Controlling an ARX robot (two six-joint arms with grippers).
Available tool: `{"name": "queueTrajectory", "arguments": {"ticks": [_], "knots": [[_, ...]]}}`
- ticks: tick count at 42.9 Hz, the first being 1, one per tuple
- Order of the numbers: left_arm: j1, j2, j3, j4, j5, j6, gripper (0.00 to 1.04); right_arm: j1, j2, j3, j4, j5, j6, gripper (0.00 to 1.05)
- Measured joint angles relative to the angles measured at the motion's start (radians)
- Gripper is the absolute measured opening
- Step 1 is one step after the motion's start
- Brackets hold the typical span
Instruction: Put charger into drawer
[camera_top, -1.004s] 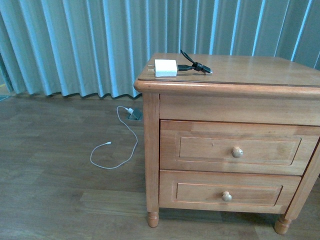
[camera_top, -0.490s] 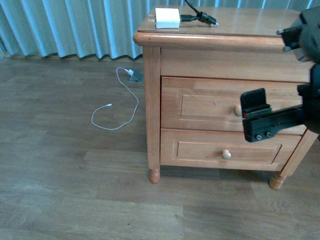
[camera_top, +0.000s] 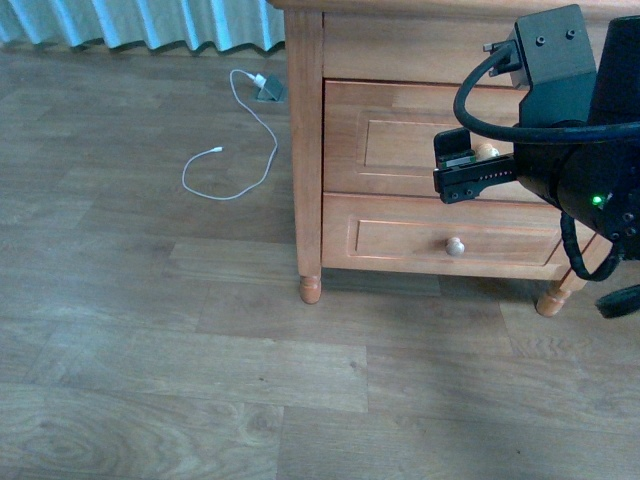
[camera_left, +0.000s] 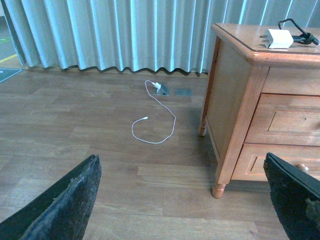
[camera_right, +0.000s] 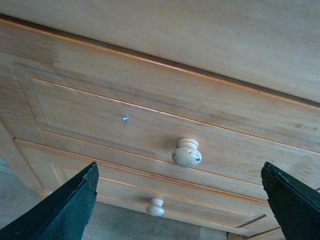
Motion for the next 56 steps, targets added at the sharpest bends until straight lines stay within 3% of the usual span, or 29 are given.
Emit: {"name": "queueTrajectory", "arguments": {"ticks": [26, 56], "knots": [[0.0, 0.0, 0.0, 0.0, 0.0, 0.0, 0.99, -0.017, 0.211, 0.202, -0.003, 0.022, -0.007, 0.96], [0.0, 0.0, 0.0, 0.0, 0.0, 0.0, 0.99, -0.017, 0.231, 0.229, 0.009, 0.055, -0.011, 0.96]]}}
